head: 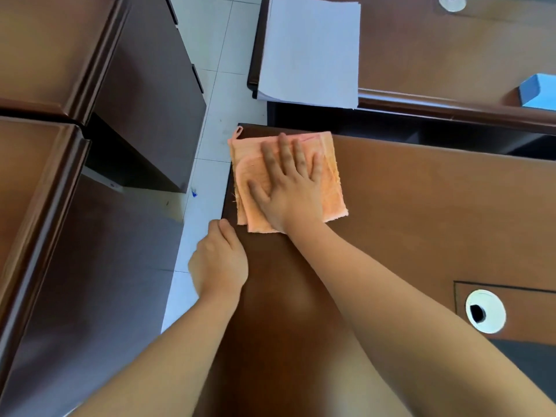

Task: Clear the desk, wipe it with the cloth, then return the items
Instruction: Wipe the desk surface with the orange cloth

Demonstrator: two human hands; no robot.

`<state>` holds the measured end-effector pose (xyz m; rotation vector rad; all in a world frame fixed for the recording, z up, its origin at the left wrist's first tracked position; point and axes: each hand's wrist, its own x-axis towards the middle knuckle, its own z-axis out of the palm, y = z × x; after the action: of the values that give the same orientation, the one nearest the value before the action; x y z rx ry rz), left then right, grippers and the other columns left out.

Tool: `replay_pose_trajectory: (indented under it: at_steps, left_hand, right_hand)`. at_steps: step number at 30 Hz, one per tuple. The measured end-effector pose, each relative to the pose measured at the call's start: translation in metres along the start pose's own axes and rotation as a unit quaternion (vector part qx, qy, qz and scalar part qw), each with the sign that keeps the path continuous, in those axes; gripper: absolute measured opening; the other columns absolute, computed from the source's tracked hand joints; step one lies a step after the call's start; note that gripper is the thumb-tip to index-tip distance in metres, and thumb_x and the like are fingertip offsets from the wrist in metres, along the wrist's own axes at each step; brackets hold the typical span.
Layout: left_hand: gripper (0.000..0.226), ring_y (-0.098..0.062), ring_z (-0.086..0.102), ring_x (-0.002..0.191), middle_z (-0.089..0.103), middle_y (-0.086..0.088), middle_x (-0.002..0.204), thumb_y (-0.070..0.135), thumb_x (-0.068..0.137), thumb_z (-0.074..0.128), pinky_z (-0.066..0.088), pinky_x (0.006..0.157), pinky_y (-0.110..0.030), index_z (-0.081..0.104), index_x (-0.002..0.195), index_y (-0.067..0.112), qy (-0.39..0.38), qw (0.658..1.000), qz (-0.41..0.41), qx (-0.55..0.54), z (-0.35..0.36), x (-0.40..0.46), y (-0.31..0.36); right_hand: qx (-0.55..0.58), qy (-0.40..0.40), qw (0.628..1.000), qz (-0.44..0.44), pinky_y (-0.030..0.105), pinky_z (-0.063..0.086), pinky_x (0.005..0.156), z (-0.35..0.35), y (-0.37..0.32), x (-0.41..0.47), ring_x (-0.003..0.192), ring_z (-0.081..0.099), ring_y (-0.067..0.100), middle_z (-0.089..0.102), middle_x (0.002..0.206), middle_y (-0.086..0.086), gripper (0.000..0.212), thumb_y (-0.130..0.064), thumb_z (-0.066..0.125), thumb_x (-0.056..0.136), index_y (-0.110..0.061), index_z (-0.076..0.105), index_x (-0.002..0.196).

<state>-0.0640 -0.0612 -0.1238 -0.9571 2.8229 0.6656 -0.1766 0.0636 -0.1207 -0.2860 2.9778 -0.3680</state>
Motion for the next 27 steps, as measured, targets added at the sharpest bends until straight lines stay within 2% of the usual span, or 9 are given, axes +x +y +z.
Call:
replay_pose_trajectory:
  at_steps: [1,3,4,6,8,10,16,22,27]
  left_hand:
    - [0.039,-0.016,0.044,0.065,0.064,-0.006,0.093,0.038,0.108,0.019,0.039,0.066,-0.037,0.052,0.105,0.019,0.003,1.0,0.004,-0.003,0.0,-0.001,0.001]
    - [0.032,-0.026,0.06,0.1,0.065,-0.006,0.123,0.033,0.111,0.032,0.051,0.083,-0.047,0.056,0.128,0.02,0.046,0.998,0.03,-0.012,-0.004,-0.008,0.003]
    - [0.03,-0.028,0.059,0.115,0.062,-0.005,0.134,0.028,0.109,0.04,0.051,0.093,-0.05,0.055,0.135,0.02,0.08,0.995,0.06,-0.009,-0.006,-0.013,0.01]
    - [0.031,-0.027,0.055,0.127,0.058,-0.004,0.142,0.022,0.105,0.051,0.045,0.109,-0.049,0.057,0.135,0.021,0.128,0.985,0.12,-0.007,-0.003,-0.028,0.028]
    - [0.031,-0.022,0.052,0.132,0.056,0.0,0.145,0.024,0.104,0.054,0.039,0.115,-0.043,0.058,0.134,0.025,0.128,0.978,0.166,-0.016,0.011,-0.049,0.061]
    - [0.034,-0.018,0.049,0.137,0.054,0.002,0.147,0.028,0.103,0.055,0.036,0.117,-0.039,0.056,0.137,0.027,0.092,0.973,0.209,-0.02,0.034,-0.077,0.104]
    - [0.045,-0.024,0.037,0.151,0.041,-0.005,0.163,0.029,0.105,0.053,0.03,0.124,-0.046,0.051,0.15,0.025,0.015,0.958,0.285,0.024,0.101,-0.16,0.201]
    - [0.055,-0.023,0.018,0.161,0.023,-0.002,0.173,0.042,0.109,0.023,0.018,0.131,-0.048,0.033,0.163,0.031,0.006,0.949,0.298,0.102,0.135,-0.199,0.227]
    - [0.056,-0.02,0.013,0.162,0.02,0.001,0.174,0.042,0.108,0.024,0.015,0.131,-0.047,0.03,0.163,0.032,0.028,0.951,0.282,0.127,0.14,-0.2,0.226]
  right_hand:
    - [0.002,0.003,1.0,-0.003,0.06,-0.007,0.128,-0.003,0.011,-0.002,0.164,-0.008,0.025,-0.004,0.179,-0.001,0.078,-0.072,0.021,0.102,-0.035,0.008,0.17]
    - [0.004,0.013,1.0,0.005,0.059,-0.006,0.129,-0.008,0.035,-0.009,0.165,-0.007,0.024,-0.004,0.179,-0.002,0.077,-0.073,0.019,0.102,-0.036,0.008,0.17]
    - [0.002,0.018,1.0,0.012,0.058,-0.006,0.129,-0.01,0.051,-0.012,0.165,-0.007,0.024,-0.004,0.179,-0.003,0.078,-0.074,0.017,0.101,-0.037,0.008,0.169]
    - [-0.003,0.017,1.0,0.021,0.058,-0.005,0.129,-0.016,0.083,-0.017,0.164,-0.008,0.023,-0.006,0.179,-0.004,0.079,-0.075,0.014,0.1,-0.038,0.006,0.169]
    - [-0.004,0.016,0.999,0.031,0.058,-0.005,0.13,-0.025,0.121,-0.025,0.164,-0.009,0.023,-0.007,0.178,-0.004,0.079,-0.076,0.013,0.1,-0.039,0.005,0.169]
    - [-0.008,0.017,0.999,0.039,0.057,-0.005,0.13,-0.035,0.162,-0.034,0.164,-0.01,0.023,-0.008,0.178,-0.003,0.079,-0.076,0.012,0.1,-0.039,0.003,0.169]
    - [-0.018,0.031,0.997,0.068,0.057,-0.005,0.131,-0.064,0.28,-0.068,0.164,-0.008,0.025,-0.009,0.178,-0.003,0.079,-0.076,0.009,0.101,-0.038,0.0,0.169]
    - [-0.023,0.039,0.993,0.111,0.058,0.0,0.13,-0.093,0.383,-0.092,0.165,-0.004,0.025,-0.004,0.179,-0.002,0.077,-0.073,0.016,0.102,-0.037,0.004,0.169]
    - [-0.02,0.032,0.989,0.142,0.057,-0.002,0.131,-0.113,0.462,-0.108,0.165,-0.003,0.024,-0.005,0.179,-0.002,0.077,-0.073,0.016,0.102,-0.038,0.002,0.169]
